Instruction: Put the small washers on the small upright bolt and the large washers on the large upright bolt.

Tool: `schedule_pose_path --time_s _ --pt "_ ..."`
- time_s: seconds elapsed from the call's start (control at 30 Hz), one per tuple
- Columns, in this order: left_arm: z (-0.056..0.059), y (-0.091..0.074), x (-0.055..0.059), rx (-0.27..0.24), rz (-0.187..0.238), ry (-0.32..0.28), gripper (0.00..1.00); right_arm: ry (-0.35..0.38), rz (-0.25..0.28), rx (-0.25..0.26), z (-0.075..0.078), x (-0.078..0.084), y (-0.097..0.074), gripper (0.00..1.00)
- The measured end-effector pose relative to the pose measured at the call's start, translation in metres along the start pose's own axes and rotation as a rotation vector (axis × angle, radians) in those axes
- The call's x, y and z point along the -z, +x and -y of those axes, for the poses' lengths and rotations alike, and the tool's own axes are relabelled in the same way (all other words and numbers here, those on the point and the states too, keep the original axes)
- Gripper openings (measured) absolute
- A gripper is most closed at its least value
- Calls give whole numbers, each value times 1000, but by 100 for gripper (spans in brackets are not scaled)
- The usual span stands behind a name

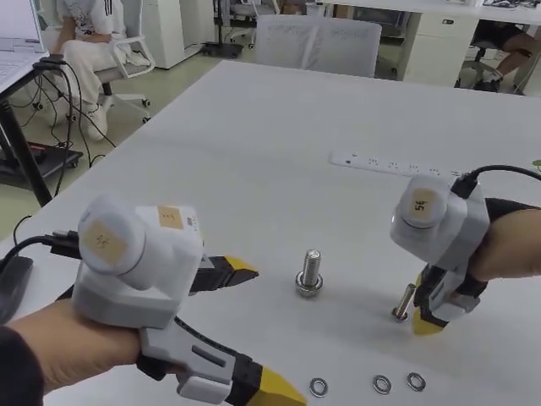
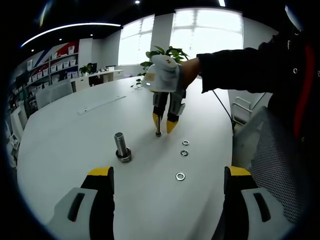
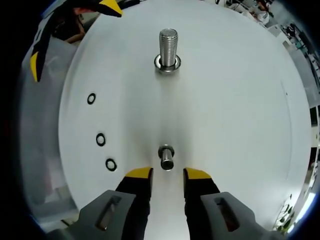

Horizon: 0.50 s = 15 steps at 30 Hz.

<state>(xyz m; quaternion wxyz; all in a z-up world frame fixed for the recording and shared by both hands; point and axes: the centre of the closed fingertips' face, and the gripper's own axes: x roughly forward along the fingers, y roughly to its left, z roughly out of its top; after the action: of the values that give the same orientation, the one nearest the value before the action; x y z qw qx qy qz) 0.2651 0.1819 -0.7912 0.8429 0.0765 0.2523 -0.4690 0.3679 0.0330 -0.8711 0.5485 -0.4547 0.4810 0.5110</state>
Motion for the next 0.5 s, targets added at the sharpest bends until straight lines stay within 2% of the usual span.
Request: schedule_pose_path --time_s 0.23,0.5 --pt "0 0 0 3 1 2 91 22 -4 1 -6 11 -1 27" --pt "0 1 -1 7 3 4 91 35 -5 -10 -22 20 1 27"
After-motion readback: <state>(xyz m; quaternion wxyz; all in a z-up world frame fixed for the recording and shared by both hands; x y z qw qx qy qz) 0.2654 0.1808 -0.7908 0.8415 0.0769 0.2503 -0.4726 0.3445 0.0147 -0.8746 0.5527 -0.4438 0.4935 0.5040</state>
